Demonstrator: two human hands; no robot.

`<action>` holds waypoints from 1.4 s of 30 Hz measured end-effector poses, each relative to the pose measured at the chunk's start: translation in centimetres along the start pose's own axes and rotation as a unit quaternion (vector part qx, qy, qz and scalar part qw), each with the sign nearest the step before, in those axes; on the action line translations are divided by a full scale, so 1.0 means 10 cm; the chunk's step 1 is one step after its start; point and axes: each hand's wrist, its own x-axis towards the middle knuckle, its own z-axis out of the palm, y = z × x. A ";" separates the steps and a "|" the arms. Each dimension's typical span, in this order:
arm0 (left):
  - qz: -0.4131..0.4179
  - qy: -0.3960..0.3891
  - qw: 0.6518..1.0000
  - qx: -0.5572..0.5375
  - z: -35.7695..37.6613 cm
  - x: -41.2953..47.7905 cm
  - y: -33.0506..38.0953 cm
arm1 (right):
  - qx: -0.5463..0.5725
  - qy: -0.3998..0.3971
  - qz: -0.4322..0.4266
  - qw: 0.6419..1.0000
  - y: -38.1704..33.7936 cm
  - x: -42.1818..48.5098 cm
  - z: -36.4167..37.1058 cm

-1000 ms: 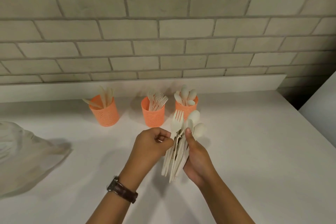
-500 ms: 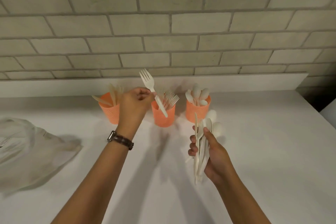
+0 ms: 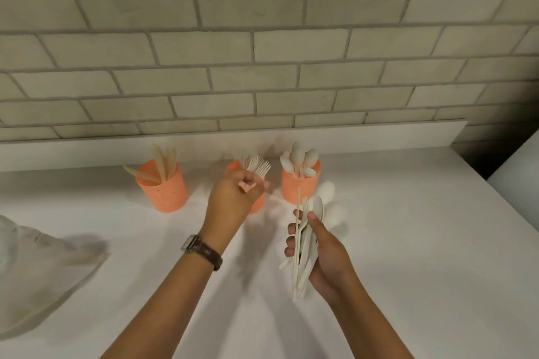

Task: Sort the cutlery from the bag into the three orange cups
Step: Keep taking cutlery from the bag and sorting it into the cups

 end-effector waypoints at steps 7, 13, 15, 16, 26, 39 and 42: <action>0.064 -0.076 0.991 0.088 0.21 -0.75 0.21 | -0.032 -0.019 -0.018 0.999 0.06 -0.02 0.04; 0.039 -0.022 0.997 0.068 0.18 -0.75 0.24 | -0.055 -0.018 -0.013 0.998 0.07 -0.04 0.06; -0.007 -0.015 1.000 -0.015 0.17 -0.72 0.25 | -0.051 -0.015 -0.011 0.999 0.06 -0.03 0.06; -0.027 -0.015 0.998 -0.052 0.16 -0.71 0.25 | -0.047 -0.010 -0.012 0.999 0.06 -0.02 0.05; -0.021 0.087 0.970 -0.228 -0.14 -0.08 0.33 | 0.027 0.028 -0.001 0.999 -0.04 0.10 -0.07; -0.049 0.122 0.990 -0.047 0.05 0.61 -0.34 | -0.010 0.005 0.022 1.000 -0.03 0.05 -0.10; -0.071 0.127 0.989 -0.034 0.10 0.53 -0.42 | -0.019 -0.010 0.028 0.999 -0.03 0.04 -0.11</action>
